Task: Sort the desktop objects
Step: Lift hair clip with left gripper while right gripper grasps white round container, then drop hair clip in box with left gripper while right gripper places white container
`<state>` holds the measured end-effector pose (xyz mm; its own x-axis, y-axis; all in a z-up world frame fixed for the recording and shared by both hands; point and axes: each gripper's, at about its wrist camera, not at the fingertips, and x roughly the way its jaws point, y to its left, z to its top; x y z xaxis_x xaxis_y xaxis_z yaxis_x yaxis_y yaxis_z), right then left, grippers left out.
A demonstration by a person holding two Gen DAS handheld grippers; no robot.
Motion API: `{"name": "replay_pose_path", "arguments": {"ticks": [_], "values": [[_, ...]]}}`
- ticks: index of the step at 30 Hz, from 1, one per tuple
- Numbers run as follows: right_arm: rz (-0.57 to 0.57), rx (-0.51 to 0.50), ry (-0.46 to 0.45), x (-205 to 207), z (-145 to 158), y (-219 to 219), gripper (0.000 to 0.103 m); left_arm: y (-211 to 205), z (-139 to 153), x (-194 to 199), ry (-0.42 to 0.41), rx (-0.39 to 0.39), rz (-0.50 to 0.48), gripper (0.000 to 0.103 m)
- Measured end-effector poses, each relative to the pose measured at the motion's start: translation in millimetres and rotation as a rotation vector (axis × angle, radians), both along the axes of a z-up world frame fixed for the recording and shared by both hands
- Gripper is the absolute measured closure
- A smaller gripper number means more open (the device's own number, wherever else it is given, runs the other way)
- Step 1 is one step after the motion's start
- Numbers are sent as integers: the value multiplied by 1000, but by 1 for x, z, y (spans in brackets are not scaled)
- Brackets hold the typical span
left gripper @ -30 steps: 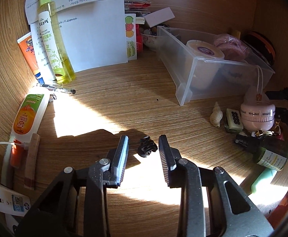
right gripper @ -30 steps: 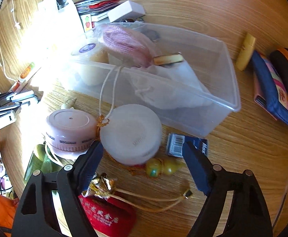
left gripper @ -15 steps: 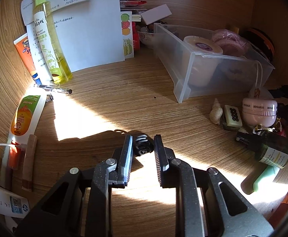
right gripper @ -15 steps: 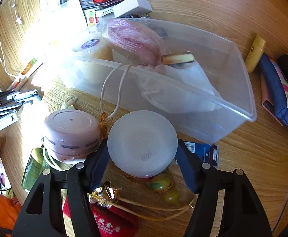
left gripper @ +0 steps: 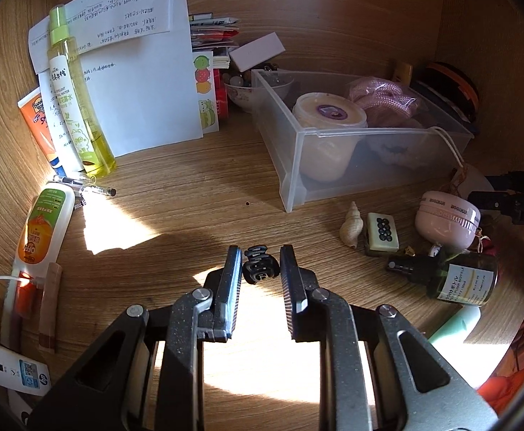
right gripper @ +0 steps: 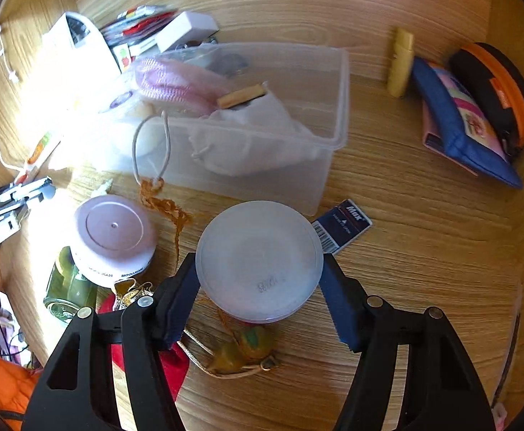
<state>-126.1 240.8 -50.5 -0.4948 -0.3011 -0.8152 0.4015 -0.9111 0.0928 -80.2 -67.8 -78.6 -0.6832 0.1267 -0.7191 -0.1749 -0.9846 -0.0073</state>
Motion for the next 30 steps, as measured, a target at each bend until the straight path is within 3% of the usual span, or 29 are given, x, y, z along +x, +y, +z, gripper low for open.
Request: {"name": "replay_pose_path", "arguments": {"ticks": [11,17,30], "values": [[-13,-31,100,5,34,7,41,27,33,-17,99,67,-40,82],[4,-57,103,3,43,6,41,39,46,-27,139,103,-57,82],[-4,-90,165,1,63,6,41,47,63,-39,193,91,-72,82]]}}
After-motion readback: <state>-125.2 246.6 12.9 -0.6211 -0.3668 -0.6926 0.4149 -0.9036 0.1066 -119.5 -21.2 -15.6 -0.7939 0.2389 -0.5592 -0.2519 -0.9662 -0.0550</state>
